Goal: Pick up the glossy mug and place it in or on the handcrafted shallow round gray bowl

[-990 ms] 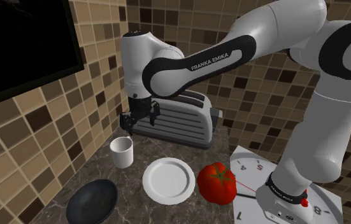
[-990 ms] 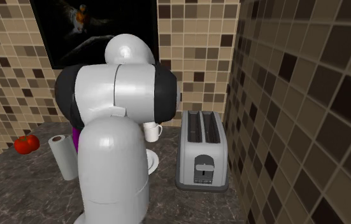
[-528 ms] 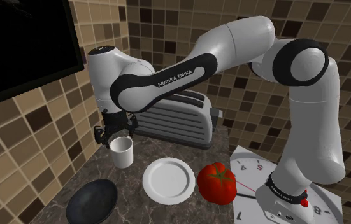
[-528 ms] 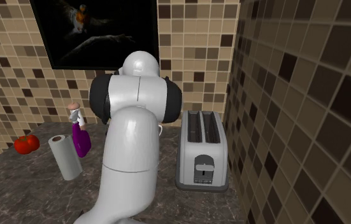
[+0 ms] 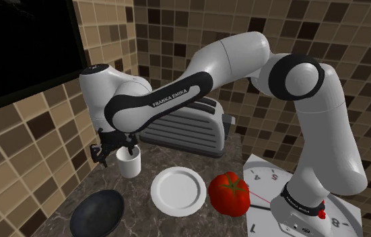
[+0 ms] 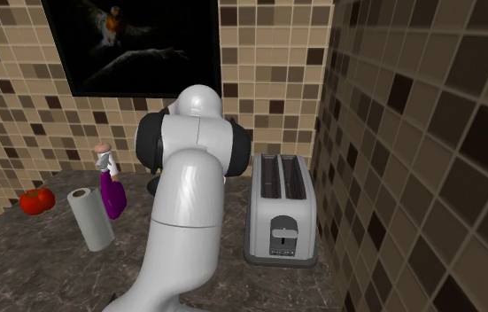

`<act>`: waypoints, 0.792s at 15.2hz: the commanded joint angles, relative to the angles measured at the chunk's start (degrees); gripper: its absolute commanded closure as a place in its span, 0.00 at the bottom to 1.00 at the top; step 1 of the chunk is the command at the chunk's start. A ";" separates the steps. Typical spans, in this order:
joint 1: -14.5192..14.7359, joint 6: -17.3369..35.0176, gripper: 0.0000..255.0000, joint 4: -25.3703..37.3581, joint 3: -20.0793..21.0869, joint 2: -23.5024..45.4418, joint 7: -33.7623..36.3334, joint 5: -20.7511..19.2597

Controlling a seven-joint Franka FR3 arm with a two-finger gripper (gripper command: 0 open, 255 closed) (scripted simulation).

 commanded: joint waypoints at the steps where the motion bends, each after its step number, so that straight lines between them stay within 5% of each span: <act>1: 0.07 1.24 0.00 -0.72 -0.15 0.55 0.29 -0.29; 10: 0.05 2.19 0.00 -1.28 -0.29 0.98 0.44 -0.52; 11: 0.05 2.19 1.00 -1.28 -0.29 0.98 0.44 -0.52; 12: 0.05 2.19 1.00 -1.28 -0.29 0.98 0.44 -0.52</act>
